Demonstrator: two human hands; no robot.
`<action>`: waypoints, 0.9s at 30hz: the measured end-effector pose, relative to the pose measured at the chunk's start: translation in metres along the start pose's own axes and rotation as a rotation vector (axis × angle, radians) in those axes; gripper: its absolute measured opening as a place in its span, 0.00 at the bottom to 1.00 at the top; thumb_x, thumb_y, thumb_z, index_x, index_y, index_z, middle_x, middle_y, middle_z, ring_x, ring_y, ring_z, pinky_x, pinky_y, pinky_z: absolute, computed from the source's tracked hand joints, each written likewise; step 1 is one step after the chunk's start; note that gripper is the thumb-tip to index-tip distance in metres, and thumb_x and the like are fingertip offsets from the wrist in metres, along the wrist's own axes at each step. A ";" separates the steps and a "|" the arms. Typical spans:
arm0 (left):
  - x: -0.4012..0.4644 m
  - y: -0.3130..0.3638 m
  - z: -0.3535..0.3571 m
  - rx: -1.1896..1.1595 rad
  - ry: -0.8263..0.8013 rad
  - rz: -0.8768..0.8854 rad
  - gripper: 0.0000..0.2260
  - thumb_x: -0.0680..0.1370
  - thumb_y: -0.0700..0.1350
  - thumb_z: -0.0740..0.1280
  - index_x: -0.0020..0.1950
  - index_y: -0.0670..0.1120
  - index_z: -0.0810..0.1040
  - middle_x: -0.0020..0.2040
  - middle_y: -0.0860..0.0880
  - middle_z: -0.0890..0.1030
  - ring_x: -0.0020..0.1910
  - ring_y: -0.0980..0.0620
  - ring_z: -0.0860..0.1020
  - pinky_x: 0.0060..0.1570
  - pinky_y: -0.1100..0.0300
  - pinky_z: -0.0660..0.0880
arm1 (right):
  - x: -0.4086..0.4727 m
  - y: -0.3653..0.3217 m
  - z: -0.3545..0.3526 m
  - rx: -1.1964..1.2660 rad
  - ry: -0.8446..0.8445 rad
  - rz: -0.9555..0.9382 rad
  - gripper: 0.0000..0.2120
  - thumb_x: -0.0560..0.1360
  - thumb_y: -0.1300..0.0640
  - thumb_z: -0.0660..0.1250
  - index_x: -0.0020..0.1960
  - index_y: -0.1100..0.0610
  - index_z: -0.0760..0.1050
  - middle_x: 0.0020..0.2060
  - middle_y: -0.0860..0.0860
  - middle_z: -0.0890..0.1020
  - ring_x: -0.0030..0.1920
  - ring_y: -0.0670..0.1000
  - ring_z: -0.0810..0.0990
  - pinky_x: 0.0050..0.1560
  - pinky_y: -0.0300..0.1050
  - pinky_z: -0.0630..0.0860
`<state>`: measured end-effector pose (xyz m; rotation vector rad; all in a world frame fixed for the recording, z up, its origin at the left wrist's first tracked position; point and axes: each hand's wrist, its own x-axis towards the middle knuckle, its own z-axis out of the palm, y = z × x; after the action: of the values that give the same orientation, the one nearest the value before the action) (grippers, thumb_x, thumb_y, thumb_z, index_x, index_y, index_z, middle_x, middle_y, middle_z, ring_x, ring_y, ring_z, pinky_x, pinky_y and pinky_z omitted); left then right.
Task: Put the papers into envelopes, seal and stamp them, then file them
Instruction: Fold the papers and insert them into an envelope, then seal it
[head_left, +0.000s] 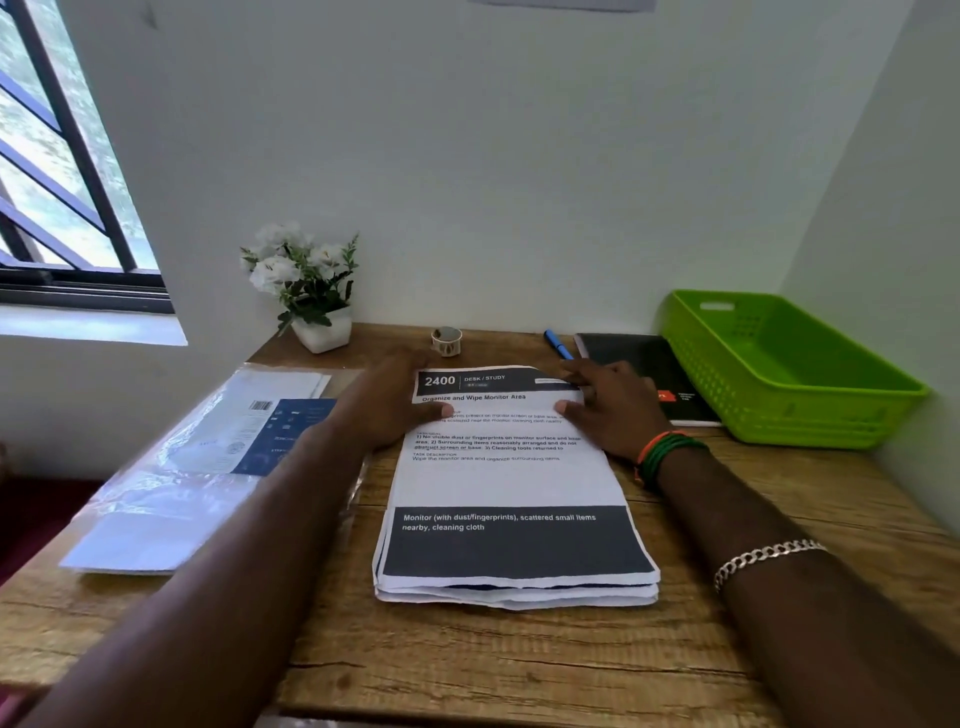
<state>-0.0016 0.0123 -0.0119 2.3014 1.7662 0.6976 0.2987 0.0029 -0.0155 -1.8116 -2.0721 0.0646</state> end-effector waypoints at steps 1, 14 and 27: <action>0.000 0.000 0.001 0.003 0.004 0.001 0.35 0.73 0.58 0.77 0.76 0.53 0.69 0.73 0.49 0.73 0.69 0.47 0.72 0.56 0.55 0.67 | -0.001 -0.001 -0.001 0.014 0.013 -0.007 0.29 0.75 0.41 0.68 0.74 0.43 0.67 0.61 0.52 0.79 0.67 0.55 0.70 0.65 0.54 0.64; -0.012 0.023 -0.019 -0.243 0.229 0.166 0.14 0.74 0.65 0.70 0.44 0.56 0.82 0.46 0.58 0.81 0.46 0.58 0.80 0.44 0.50 0.80 | -0.018 -0.009 -0.024 0.419 0.227 -0.221 0.13 0.69 0.56 0.77 0.52 0.48 0.80 0.52 0.49 0.75 0.57 0.51 0.74 0.57 0.46 0.70; -0.018 0.029 -0.003 -0.034 -0.143 0.127 0.10 0.76 0.55 0.74 0.57 0.57 0.81 0.52 0.57 0.79 0.52 0.58 0.76 0.51 0.58 0.75 | -0.024 -0.019 -0.013 0.217 -0.070 -0.310 0.10 0.70 0.50 0.74 0.51 0.45 0.82 0.48 0.45 0.82 0.47 0.46 0.79 0.53 0.50 0.78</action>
<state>0.0190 -0.0141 -0.0027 2.3913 1.5470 0.5621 0.2873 -0.0259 -0.0044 -1.3661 -2.2705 0.2603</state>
